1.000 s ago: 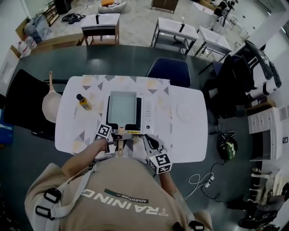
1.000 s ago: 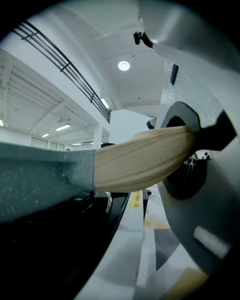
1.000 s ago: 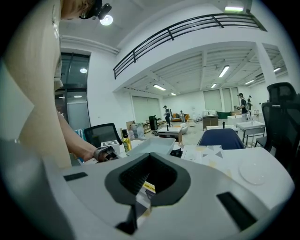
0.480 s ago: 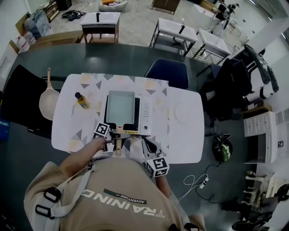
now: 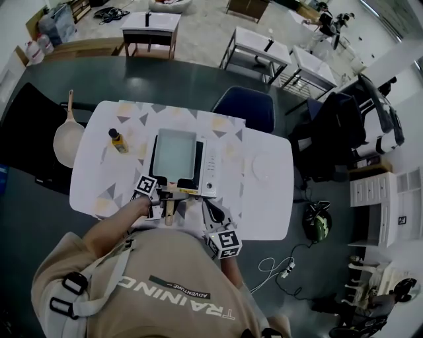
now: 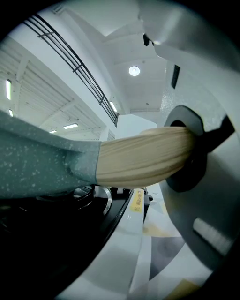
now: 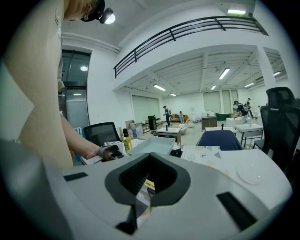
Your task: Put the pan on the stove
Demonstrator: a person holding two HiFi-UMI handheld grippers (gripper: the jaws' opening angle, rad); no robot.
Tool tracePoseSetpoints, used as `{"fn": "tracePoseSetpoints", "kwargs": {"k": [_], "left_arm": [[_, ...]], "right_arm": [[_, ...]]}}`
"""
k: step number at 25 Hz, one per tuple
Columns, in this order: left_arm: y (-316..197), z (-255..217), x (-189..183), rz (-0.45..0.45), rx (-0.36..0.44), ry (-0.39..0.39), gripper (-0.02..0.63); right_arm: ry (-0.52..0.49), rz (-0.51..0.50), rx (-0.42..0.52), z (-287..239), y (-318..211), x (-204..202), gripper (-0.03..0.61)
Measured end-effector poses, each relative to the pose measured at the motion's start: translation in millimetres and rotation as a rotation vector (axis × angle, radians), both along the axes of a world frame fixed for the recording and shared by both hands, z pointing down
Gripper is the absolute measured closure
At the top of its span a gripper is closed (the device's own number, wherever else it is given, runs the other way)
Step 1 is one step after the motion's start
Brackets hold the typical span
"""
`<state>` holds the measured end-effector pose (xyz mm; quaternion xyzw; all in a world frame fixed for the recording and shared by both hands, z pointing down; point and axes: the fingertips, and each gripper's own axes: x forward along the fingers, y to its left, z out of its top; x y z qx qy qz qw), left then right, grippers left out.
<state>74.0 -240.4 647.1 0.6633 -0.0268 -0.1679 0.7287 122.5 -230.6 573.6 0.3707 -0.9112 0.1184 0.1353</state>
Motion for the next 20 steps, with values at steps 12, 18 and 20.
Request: {"fn": "tracePoseSetpoints", "kwargs": {"k": [12,18,20], "left_arm": [[-1.0,-1.2,-0.1,-0.005,-0.013,0.011,0.615],[-2.5,-2.0,1.5,0.000,0.002,0.000,0.615],[-4.2,-2.4,0.6,-0.003,0.014,-0.003,0.615]], "right_arm": [[-0.013,0.005,0.006,-0.2,-0.6,-1.5,0.578],[-0.019,0.006,-0.006,6.0,-0.3,-3.4,0.578],[-0.026,0.001,-0.005,6.1,-0.6,-5.4,0.578]]}}
